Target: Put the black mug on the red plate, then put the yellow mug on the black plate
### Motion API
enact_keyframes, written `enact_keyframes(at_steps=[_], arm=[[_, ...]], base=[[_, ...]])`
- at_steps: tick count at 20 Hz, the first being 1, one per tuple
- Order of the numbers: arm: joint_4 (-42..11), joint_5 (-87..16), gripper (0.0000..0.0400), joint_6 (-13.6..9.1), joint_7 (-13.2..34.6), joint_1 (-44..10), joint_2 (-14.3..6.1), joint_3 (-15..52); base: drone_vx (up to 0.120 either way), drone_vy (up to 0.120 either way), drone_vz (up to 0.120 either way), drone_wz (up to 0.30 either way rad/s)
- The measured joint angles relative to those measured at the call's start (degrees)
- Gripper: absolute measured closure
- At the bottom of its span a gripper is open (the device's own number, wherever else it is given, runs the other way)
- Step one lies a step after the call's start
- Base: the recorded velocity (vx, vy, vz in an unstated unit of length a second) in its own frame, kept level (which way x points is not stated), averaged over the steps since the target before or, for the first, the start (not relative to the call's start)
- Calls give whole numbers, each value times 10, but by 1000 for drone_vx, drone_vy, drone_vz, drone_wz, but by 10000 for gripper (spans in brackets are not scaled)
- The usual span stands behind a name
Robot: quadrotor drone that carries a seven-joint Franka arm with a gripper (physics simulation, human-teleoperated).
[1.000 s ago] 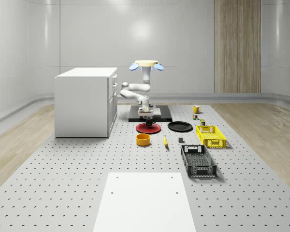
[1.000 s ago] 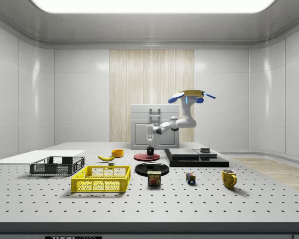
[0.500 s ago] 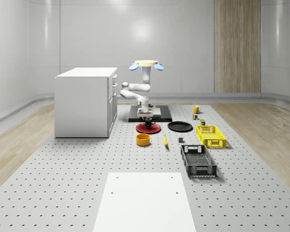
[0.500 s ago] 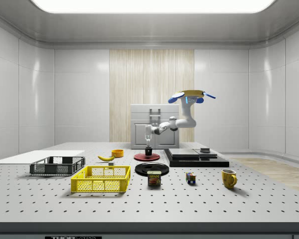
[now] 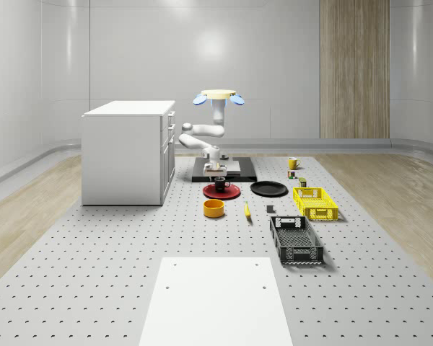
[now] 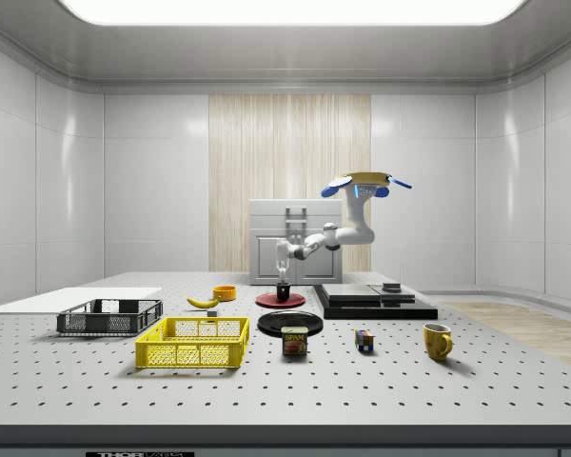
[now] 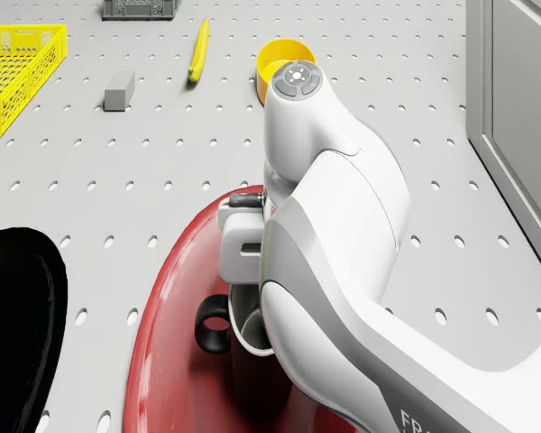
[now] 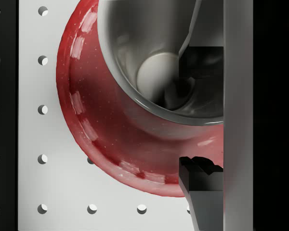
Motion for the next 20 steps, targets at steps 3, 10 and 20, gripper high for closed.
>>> enact_keyframes(at_steps=[3, 10, 20], arm=[[-3, 7, 55, -4, -1, 3, -3, 8], [-12, 29, 10, -20, -3, 10, -10, 35], [-15, 38, 1, -24, -4, 12, -14, 44]], base=[[0, 0, 0, 0], [0, 0, 97, 0], [-88, 120, 80, 0]])
